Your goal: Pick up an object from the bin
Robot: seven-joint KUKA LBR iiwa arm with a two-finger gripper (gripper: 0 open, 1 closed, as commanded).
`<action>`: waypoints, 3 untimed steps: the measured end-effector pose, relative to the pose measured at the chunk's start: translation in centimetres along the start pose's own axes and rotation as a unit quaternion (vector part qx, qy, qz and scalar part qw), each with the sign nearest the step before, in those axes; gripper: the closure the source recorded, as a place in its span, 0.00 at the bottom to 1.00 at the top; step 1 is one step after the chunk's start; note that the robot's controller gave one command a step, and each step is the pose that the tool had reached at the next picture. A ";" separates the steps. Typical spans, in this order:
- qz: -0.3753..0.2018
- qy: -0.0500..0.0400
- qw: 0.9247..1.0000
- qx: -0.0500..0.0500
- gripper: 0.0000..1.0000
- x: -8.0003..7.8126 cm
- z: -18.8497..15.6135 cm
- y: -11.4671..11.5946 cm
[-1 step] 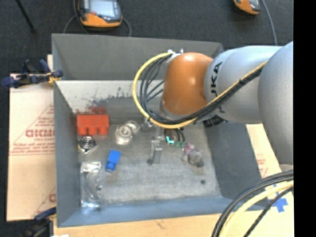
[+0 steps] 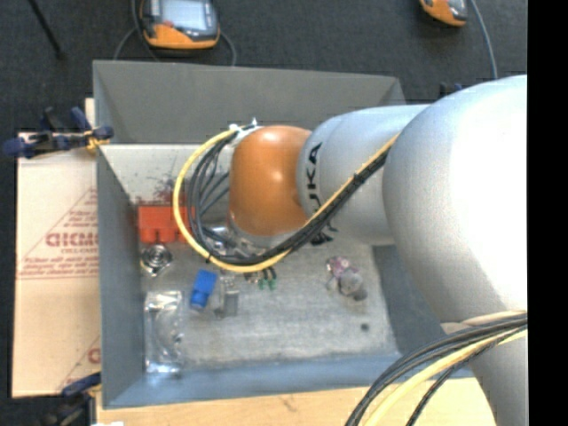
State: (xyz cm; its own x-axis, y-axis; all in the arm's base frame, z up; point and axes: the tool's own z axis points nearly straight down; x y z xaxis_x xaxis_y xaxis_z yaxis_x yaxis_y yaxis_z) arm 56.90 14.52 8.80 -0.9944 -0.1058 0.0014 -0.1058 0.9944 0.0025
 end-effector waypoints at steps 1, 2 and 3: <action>0.005 -0.002 1.000 0.001 1.00 -0.2 -0.3 -0.4; 0.005 -0.002 1.000 0.000 0.00 -0.2 -0.3 -0.4; -0.298 -0.003 0.955 0.002 0.00 -2.6 1.7 4.2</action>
Offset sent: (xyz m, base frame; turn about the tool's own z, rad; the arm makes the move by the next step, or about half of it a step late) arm 0.0000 0.0000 0.0000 0.0000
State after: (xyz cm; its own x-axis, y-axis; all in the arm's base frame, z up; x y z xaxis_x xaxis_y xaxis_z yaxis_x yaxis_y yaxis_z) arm 59.01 18.98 7.08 -0.7579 -0.6524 -0.0044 -0.6524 0.7579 -0.0022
